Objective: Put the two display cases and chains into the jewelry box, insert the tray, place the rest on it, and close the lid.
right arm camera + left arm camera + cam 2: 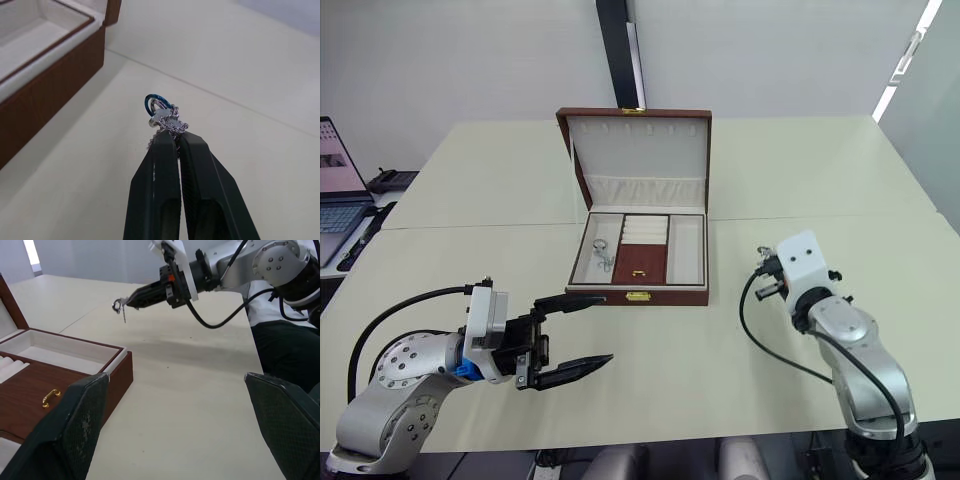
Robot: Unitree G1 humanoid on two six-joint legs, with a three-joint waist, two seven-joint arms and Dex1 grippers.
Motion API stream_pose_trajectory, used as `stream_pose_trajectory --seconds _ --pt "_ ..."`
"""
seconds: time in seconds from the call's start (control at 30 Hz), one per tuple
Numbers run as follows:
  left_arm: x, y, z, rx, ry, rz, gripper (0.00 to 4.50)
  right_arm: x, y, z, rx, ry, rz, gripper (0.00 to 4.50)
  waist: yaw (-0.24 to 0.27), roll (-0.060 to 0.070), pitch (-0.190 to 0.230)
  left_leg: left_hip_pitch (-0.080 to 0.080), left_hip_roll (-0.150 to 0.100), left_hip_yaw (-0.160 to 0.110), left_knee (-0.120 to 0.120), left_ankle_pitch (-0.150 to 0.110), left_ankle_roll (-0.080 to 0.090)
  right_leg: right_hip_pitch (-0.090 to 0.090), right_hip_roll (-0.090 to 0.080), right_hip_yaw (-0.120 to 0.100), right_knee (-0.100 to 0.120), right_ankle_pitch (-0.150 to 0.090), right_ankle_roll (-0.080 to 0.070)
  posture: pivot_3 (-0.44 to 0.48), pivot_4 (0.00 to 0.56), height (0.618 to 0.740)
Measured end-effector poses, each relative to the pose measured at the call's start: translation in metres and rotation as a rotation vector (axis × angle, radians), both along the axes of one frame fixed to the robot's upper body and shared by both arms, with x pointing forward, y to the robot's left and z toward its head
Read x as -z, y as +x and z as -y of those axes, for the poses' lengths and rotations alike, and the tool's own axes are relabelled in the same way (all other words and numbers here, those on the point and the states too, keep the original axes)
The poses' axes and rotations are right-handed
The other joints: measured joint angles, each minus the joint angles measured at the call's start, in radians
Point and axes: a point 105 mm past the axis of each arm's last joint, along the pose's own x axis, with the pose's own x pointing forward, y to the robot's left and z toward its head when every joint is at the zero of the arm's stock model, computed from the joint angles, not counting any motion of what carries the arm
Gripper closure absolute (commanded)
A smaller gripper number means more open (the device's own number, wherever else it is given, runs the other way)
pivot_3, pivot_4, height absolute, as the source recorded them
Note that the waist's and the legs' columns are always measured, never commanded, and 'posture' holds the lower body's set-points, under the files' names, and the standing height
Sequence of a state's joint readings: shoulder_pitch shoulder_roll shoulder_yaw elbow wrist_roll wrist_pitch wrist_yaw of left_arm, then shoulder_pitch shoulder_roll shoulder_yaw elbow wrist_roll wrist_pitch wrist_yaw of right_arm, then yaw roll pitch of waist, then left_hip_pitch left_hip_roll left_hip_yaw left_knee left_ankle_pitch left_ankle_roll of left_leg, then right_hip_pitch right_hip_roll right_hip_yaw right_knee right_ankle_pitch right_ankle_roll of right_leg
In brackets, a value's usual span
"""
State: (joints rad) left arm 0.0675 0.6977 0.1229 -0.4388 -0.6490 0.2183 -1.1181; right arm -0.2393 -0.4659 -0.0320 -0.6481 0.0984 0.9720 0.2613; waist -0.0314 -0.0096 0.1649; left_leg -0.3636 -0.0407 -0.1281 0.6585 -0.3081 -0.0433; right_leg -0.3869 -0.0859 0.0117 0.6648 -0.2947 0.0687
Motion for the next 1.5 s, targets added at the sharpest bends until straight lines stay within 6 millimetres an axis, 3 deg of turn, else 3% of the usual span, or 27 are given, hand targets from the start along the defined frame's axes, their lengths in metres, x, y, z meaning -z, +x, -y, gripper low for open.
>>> stream_pose_trajectory --seconds 0.13,0.3,0.7,1.03,1.5 --pt "0.000 0.001 0.000 -0.017 -0.001 -0.007 0.00 -0.013 0.003 -0.006 -0.034 0.001 0.014 4.47 0.000 0.000 0.000 0.000 0.000 0.000 0.000 0.000 0.000 0.000 0.000 0.000 0.000 0.000 0.000 0.000 0.150 0.740" --pt "-0.003 0.001 0.002 -0.025 -0.008 -0.009 0.00 -0.049 0.010 -0.023 -0.113 0.012 0.100 4.47 -0.001 0.000 0.000 0.000 0.000 0.000 0.000 0.000 0.000 0.000 0.000 0.000 0.000 0.000 0.000 0.000 0.150 0.740" --pt "-0.005 0.005 -0.002 -0.075 -0.012 -0.016 0.00 -0.080 0.017 -0.074 -0.343 0.045 0.102 4.47 -0.001 0.000 0.000 -0.001 0.000 0.000 0.000 0.000 0.000 -0.001 0.000 0.000 0.000 0.000 0.000 0.000 0.150 0.740" --pt "-0.007 0.006 0.000 -0.083 -0.018 -0.017 0.00 -0.050 0.023 -0.113 -0.472 0.023 -0.003 4.47 -0.001 0.000 0.000 -0.001 0.000 0.000 0.000 0.001 -0.001 -0.001 0.000 0.000 0.000 0.000 0.000 0.000 0.150 0.740" --pt "-0.012 0.007 0.002 -0.112 -0.050 -0.010 0.00 -0.002 0.030 -0.111 -0.461 -0.043 -0.115 4.47 -0.001 0.000 0.000 -0.001 0.000 0.000 0.000 0.002 -0.004 -0.001 0.000 0.000 0.000 0.000 0.000 0.000 0.150 0.740"
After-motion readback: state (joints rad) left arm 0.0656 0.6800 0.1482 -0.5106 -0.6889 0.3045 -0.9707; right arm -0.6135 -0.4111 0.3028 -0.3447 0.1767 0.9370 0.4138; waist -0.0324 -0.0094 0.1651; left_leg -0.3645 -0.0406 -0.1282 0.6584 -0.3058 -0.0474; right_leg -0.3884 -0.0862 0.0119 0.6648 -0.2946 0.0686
